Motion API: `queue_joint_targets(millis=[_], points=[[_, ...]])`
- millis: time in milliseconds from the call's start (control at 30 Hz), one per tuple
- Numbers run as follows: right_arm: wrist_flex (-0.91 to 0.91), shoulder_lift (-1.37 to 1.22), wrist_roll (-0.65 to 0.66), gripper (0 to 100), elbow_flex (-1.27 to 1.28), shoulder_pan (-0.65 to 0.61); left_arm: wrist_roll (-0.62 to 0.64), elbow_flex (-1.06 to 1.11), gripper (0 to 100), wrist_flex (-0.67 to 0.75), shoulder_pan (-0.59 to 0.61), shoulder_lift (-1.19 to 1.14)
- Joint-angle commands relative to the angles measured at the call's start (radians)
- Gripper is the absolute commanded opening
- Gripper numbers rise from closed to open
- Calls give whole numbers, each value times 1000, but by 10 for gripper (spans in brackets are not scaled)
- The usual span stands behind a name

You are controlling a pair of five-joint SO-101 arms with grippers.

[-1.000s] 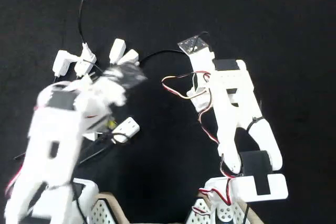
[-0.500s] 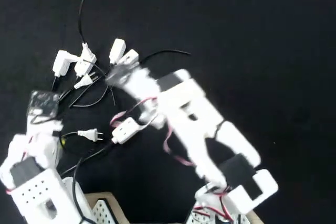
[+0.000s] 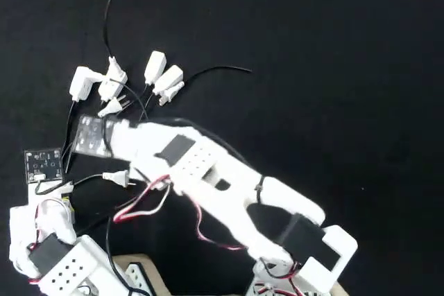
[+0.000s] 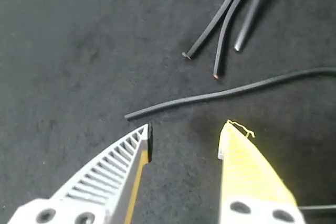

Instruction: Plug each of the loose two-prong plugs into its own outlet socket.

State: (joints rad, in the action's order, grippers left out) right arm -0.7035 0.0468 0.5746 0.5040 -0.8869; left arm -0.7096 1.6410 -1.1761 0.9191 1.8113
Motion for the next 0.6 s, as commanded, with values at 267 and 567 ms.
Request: queue_joint_targets(millis=[267, 567], points=[[21, -231, 9, 198, -113, -133, 11, 59, 216, 11, 4, 11], [-140, -298, -37, 198, -341, -187, 48, 58, 216, 6, 12, 9]])
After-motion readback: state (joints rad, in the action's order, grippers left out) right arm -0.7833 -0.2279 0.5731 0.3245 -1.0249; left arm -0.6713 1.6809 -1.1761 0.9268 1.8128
